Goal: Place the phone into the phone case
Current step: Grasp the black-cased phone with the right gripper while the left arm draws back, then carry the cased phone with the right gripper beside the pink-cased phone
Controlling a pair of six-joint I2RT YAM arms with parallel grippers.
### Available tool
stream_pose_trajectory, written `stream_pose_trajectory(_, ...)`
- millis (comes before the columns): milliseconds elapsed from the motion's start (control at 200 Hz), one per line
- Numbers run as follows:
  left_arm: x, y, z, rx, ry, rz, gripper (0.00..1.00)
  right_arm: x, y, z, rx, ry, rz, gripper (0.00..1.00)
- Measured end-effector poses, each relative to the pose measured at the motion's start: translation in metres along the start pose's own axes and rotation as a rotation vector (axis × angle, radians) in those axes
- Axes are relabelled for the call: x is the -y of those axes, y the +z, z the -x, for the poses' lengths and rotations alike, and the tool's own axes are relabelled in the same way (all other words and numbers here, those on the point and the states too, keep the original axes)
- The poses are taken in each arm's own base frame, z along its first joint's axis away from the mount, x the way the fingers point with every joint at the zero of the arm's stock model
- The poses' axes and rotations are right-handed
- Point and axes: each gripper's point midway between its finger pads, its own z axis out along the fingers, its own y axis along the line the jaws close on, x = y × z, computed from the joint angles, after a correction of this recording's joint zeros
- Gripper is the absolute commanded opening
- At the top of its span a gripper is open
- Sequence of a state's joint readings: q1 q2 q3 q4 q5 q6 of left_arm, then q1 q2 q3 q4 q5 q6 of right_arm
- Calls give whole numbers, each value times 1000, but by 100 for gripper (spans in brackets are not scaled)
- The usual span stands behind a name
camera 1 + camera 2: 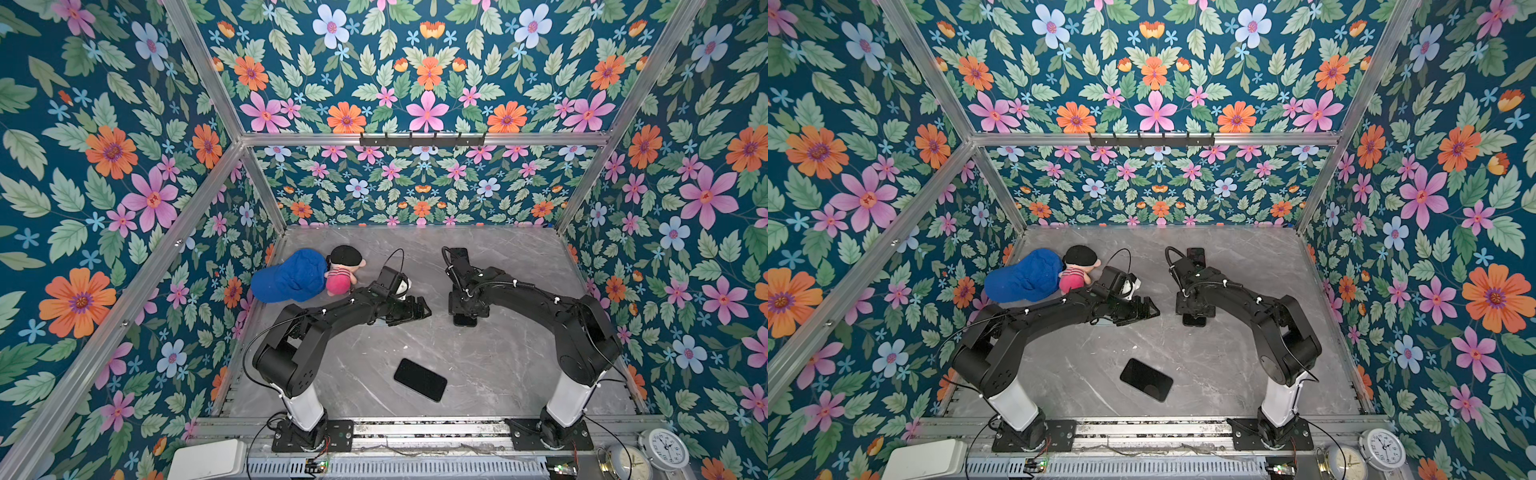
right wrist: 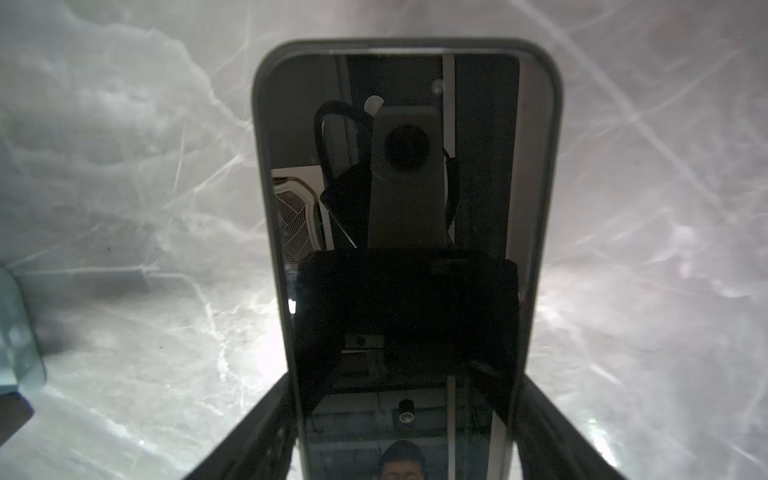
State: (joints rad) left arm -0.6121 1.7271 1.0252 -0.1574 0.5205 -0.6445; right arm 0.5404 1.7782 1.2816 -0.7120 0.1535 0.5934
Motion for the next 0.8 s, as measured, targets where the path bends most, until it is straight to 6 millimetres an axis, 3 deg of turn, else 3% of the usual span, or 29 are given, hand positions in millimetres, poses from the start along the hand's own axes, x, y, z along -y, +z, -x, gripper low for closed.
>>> stream_pose_trajectory(255,6,12,7,-11,7,-7,91,47,11,46,47,37,-37,60)
stream_pose_trajectory(535,8,20,11,-25,5,-20,91,61,37,98,72,-22,-42,58)
stream_pose_trajectory(800,10,23,13,-29,7,-27,91,74,45,137,101,-38,-52,58)
